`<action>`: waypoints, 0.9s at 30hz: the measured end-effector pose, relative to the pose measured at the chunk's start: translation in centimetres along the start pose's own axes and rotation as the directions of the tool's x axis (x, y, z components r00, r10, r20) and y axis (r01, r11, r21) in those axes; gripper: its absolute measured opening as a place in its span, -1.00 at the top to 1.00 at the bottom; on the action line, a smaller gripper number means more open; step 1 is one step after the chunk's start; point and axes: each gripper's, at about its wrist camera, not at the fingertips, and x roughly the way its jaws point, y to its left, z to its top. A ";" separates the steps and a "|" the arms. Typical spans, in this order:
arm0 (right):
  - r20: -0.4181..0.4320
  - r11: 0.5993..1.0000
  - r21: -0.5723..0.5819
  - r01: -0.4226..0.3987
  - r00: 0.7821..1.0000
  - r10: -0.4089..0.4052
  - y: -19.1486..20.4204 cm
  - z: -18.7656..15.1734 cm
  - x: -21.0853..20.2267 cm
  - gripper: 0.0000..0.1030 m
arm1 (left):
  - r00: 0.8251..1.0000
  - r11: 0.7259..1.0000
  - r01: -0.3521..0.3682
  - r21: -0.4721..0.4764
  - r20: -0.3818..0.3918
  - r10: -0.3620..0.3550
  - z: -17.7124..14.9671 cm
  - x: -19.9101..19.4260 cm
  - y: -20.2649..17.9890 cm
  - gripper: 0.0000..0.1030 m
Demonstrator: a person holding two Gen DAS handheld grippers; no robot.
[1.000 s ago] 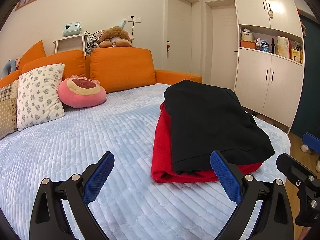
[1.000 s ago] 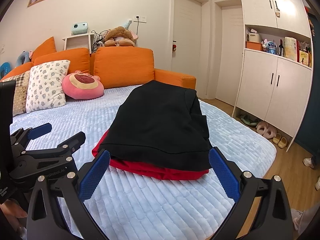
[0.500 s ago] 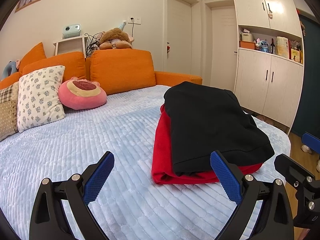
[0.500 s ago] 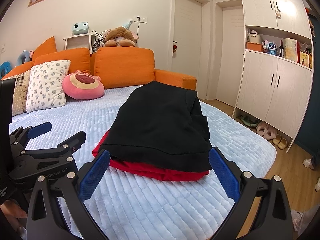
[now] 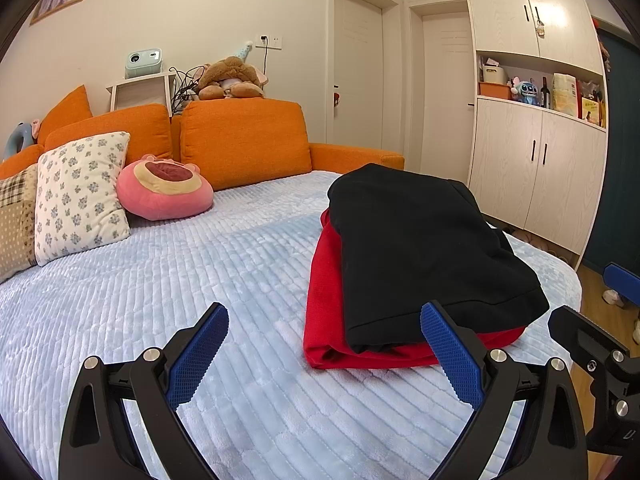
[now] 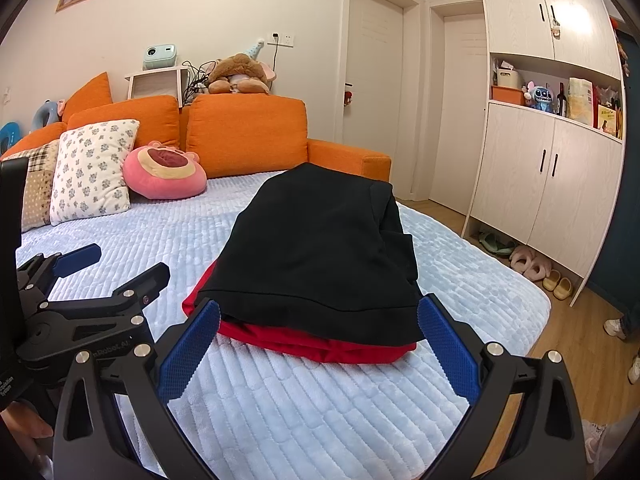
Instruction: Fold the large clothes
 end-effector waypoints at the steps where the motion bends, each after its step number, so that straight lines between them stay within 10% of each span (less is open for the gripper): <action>1: 0.000 1.000 0.001 0.001 1.000 -0.001 0.0 0.0 0.0 -0.90 | 1.000 1.000 0.000 0.000 0.000 0.000 0.0 0.0 0.0 -0.90; 27: -0.008 1.000 0.009 0.014 1.000 -0.014 -0.1 -0.4 -0.6 -0.90 | 0.999 1.000 -0.005 0.018 0.036 0.004 0.9 -0.7 -0.5 -0.90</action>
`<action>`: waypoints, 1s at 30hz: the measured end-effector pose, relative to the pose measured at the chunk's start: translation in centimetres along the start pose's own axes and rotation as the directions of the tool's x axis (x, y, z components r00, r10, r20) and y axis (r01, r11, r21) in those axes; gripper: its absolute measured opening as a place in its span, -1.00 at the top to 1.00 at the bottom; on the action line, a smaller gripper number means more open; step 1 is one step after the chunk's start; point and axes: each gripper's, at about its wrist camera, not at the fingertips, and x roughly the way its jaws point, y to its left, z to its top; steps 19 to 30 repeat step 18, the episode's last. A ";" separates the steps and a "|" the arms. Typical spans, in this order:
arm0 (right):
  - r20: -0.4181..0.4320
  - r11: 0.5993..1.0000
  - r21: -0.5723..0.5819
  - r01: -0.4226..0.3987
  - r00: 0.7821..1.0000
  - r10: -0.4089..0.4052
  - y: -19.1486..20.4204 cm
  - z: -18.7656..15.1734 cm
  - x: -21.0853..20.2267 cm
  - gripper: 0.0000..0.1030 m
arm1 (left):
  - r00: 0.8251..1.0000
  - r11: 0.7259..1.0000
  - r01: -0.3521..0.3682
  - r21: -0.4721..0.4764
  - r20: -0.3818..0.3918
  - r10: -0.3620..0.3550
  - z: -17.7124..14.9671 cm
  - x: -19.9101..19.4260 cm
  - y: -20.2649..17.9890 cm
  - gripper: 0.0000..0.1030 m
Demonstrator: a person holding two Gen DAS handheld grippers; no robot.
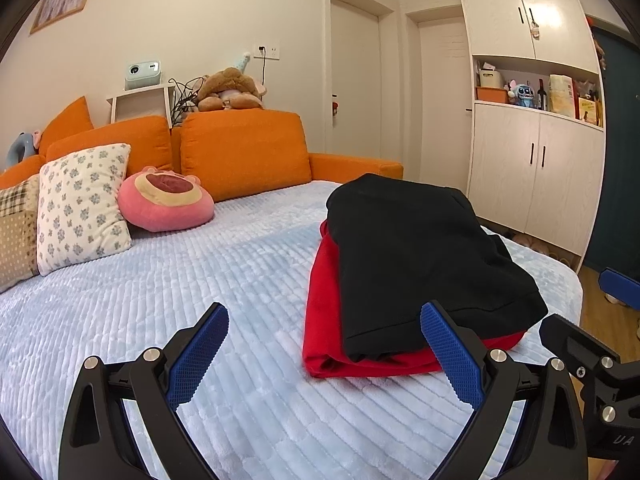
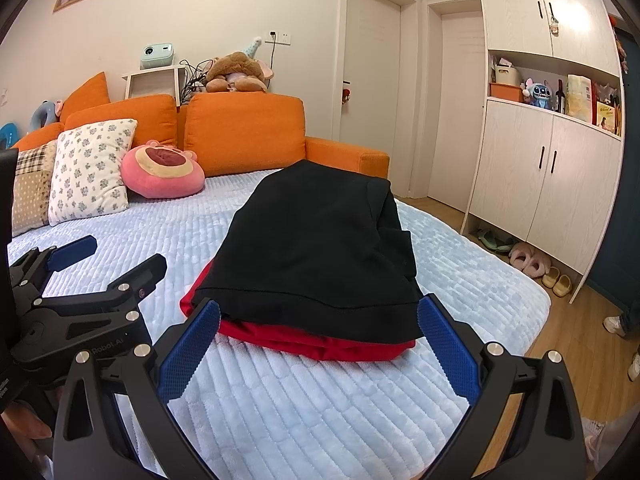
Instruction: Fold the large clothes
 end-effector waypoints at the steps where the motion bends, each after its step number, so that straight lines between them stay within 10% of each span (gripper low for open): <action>1: -0.001 1.000 0.000 -0.001 1.000 0.001 0.0 0.0 0.0 -0.90 | 1.000 1.000 -0.001 0.000 0.002 0.001 -0.1 0.0 0.0 -0.90; 30: -0.005 1.000 -0.003 0.009 1.000 -0.009 0.2 -0.4 -0.3 -0.90 | 0.999 1.000 0.017 0.003 -0.032 -0.017 -0.1 0.8 -0.7 -0.93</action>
